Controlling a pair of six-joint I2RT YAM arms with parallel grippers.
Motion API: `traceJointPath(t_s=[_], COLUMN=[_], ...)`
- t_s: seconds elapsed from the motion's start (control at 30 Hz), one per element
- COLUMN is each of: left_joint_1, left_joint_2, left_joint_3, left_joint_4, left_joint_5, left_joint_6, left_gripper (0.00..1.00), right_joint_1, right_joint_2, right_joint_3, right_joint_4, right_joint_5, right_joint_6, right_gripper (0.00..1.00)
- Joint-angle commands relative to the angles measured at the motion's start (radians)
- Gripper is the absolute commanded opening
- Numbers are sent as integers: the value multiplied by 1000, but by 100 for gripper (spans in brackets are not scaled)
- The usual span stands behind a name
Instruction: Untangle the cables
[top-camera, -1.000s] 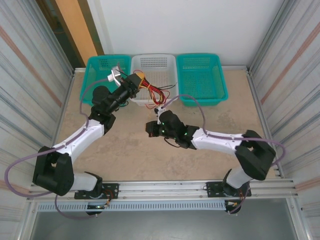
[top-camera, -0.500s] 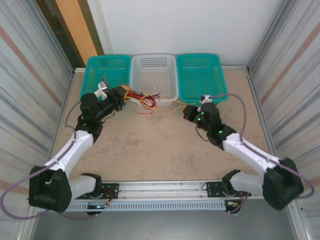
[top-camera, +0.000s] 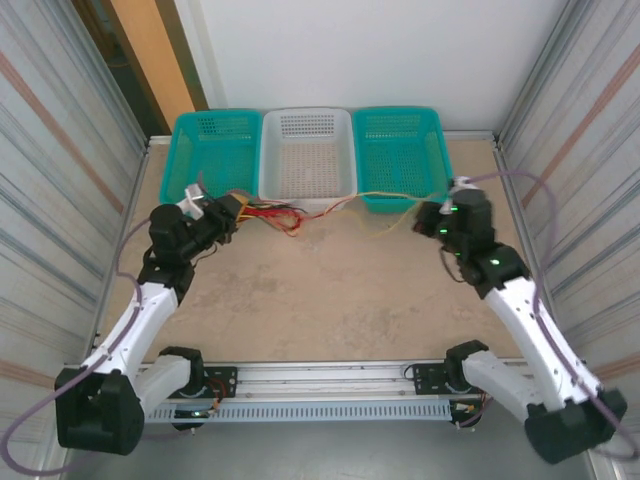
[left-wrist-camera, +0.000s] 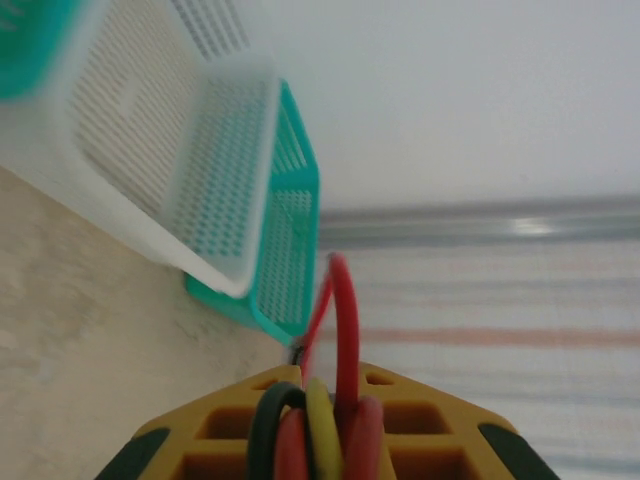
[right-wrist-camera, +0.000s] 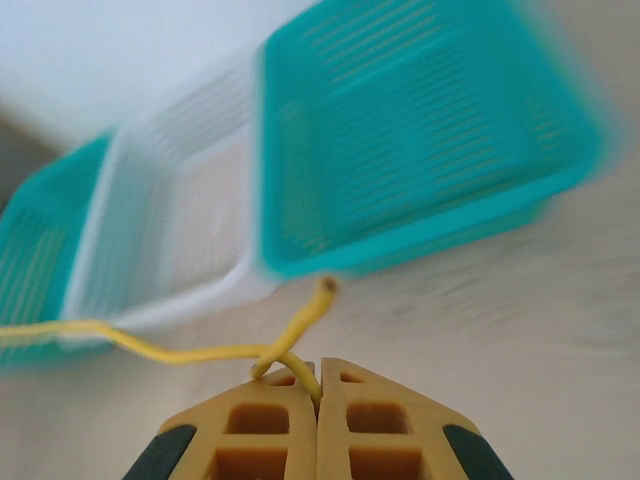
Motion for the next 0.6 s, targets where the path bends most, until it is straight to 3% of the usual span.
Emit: traceJointPath(t_s=[0.0, 0.13, 0.27, 0.4, 0.57], left_joint_1=[37, 21, -124, -304, -425], left_joint_2=[-11, 21, 65, 134, 262], left_joint_3=[-39, -49, -42, -84, -128], left_joint_4=[-74, -43, -49, -22, 112], left_joint_5=[-45, -35, -89, -202, -256], left_joint_6=[63, 64, 99, 103, 80], left_gripper=[0, 0, 0, 0, 0], right_joint_1=[-157, -250, -230, -130, 42], right_joint_2=[-91, -86, -61, -55, -21], right_joint_3=[38, 82, 96, 109, 131], right_joint_4=[-113, -122, -97, -99, -130], right_joint_5=[-11, -119, -179, -135, -41], right_joint_6=[-16, -32, -14, -12, -30], right_gripper=[0, 0, 0, 0, 0])
